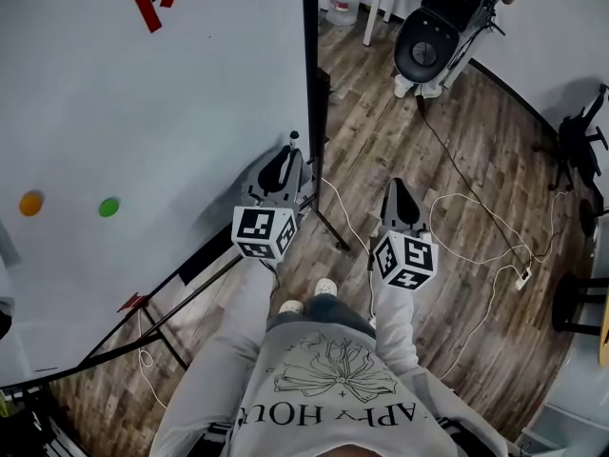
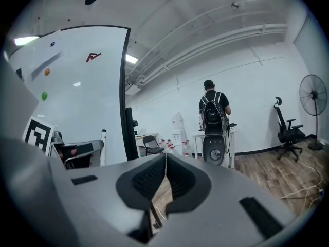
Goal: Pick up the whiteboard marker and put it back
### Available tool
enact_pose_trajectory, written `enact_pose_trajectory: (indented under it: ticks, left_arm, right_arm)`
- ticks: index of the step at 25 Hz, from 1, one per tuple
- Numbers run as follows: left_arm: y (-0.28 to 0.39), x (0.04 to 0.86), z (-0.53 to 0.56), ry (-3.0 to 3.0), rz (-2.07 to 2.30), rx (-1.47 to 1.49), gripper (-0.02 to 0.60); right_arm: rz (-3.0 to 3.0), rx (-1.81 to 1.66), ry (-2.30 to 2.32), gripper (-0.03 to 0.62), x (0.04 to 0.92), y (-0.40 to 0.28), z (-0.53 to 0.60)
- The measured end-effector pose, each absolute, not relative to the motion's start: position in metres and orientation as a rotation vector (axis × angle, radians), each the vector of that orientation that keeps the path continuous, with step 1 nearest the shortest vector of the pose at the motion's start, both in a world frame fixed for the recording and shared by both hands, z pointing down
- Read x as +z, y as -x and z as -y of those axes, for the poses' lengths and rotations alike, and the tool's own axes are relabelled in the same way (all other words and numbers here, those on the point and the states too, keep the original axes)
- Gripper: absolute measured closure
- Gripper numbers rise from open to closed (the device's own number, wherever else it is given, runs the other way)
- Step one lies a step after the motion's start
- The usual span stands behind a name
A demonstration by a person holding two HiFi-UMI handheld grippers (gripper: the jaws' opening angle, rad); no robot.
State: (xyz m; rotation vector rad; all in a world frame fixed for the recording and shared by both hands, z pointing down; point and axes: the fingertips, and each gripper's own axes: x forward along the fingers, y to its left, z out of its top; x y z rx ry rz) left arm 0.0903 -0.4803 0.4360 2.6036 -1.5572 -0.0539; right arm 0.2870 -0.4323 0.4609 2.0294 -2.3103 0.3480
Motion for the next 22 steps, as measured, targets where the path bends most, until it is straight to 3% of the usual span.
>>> enact_pose_trajectory:
  ticks: [14,22]
  left_arm:
    - [-0.09,0.51,0.476,-2.455,1.604,0.205,0.522]
    - [-0.081,0.512,0.467,-2.414,1.623,0.187,0.522]
  right_arm:
    - [2.296,0.395,-2.002,0.588,0.478,-0.294,0.434]
    - [2.313,0.384,-1.982,0.588,0.476,-0.284,0.433]
